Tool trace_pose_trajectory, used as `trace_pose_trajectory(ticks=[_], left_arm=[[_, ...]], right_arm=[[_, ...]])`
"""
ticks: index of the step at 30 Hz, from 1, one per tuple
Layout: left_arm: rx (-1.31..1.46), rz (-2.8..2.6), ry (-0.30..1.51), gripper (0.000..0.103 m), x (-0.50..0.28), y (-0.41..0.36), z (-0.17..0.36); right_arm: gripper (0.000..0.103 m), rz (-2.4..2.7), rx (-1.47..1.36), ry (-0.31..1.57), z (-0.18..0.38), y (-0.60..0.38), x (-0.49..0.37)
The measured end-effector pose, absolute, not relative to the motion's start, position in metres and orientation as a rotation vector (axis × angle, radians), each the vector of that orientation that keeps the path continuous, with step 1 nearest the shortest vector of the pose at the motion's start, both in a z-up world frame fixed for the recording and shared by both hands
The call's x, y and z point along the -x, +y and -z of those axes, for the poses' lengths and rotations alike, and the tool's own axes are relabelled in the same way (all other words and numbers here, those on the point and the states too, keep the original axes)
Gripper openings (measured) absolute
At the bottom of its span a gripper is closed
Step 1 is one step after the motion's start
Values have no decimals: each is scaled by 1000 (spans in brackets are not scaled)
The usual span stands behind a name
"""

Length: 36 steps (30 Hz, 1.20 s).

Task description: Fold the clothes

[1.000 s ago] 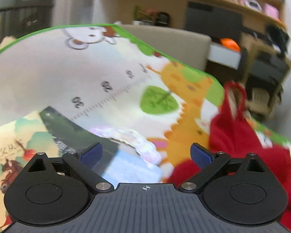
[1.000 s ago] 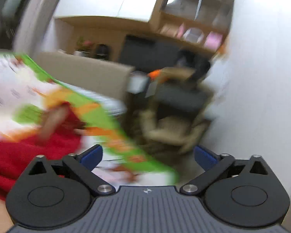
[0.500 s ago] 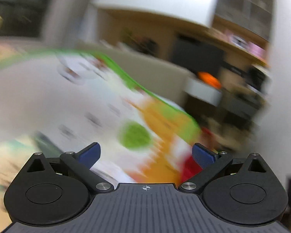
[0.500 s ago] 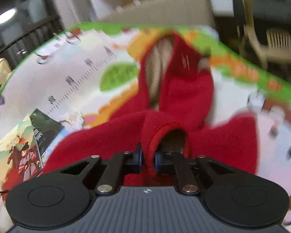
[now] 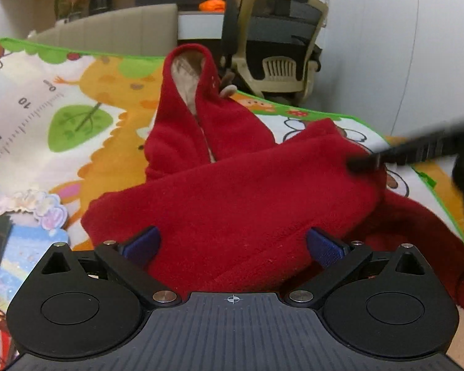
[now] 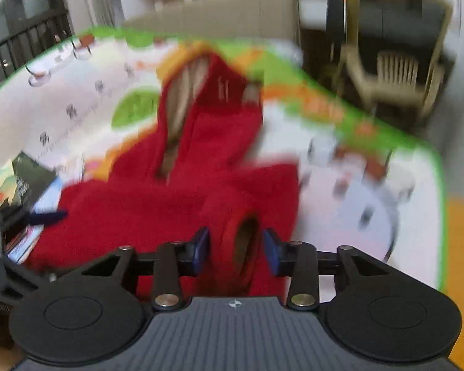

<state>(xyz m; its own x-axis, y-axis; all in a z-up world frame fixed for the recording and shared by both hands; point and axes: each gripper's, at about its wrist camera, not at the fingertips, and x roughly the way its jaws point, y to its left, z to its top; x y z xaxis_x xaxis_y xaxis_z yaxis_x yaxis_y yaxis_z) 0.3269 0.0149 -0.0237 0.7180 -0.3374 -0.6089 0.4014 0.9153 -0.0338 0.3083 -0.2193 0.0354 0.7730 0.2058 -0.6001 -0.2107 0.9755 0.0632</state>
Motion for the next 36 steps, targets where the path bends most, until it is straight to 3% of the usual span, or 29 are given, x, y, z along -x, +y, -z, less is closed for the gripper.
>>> trace_pose_trajectory(ticks=[4,14,28,36], left_arm=[[-91,400,662,103,-329,18,23],[-85,402,655,103,-326,20,23],[-23,430,623,103,-322,31,29],[90,397,615,103,-287,88,3]], right_arm=[[39,-285,20,535,-61,-214,-302],[40,-349,3,773,14,-197,-330],[45,-257,148,670,-42,-202,-332],[46,-152,95,512,-80,-259,-230]])
